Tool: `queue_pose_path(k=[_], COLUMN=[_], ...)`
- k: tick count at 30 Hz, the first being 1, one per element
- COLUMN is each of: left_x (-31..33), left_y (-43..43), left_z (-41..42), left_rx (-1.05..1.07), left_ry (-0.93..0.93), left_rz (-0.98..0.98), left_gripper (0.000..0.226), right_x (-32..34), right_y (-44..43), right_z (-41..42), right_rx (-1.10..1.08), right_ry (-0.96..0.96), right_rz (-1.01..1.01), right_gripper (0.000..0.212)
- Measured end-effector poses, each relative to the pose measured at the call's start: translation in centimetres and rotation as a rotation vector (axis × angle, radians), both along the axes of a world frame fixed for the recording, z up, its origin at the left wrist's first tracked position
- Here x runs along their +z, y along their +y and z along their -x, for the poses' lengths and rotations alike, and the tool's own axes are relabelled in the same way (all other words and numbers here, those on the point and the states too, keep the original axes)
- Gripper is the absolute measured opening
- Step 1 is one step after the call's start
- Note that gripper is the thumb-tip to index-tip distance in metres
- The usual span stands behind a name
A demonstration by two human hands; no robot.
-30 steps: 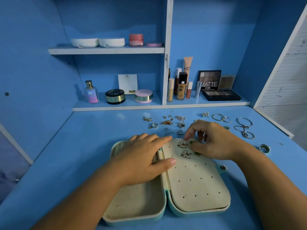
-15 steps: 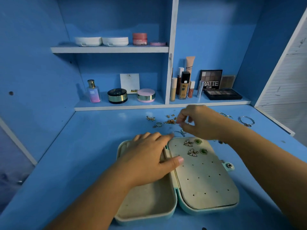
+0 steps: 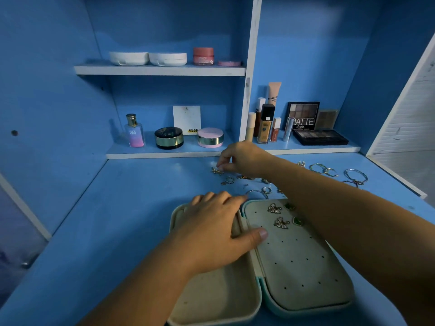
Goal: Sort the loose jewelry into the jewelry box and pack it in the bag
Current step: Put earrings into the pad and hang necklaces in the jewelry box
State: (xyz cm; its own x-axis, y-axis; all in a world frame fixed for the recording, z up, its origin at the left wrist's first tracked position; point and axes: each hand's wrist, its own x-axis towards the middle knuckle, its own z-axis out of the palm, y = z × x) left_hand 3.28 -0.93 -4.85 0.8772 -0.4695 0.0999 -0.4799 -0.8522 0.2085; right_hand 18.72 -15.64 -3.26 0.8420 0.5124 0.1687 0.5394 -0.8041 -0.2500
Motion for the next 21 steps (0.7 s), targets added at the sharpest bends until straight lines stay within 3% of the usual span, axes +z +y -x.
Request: queue_pose_path(k=[8, 13, 21], left_x=[0.0, 0.0, 0.4], left_y=[0.1, 0.1, 0.1], left_z=[-0.1, -0.1, 0.0], left_rx=[0.004, 0.008, 0.005], left_ry=[0.025, 0.04, 0.071], left_rz=[0.002, 0.001, 0.06], left_gripper=[0.076, 0.077, 0.082], right_x=[0.3, 2.4, 1.9], right_y=[0.0, -3.2, -8.7], right_z=[0.4, 4.9, 14.1], right_rx=[-0.025, -0.008, 0.039], right_ry=[0.013, 0.005, 0.125], right_rz=[0.16, -0.05, -0.154], right_gripper=[0.014, 0.01, 0.006])
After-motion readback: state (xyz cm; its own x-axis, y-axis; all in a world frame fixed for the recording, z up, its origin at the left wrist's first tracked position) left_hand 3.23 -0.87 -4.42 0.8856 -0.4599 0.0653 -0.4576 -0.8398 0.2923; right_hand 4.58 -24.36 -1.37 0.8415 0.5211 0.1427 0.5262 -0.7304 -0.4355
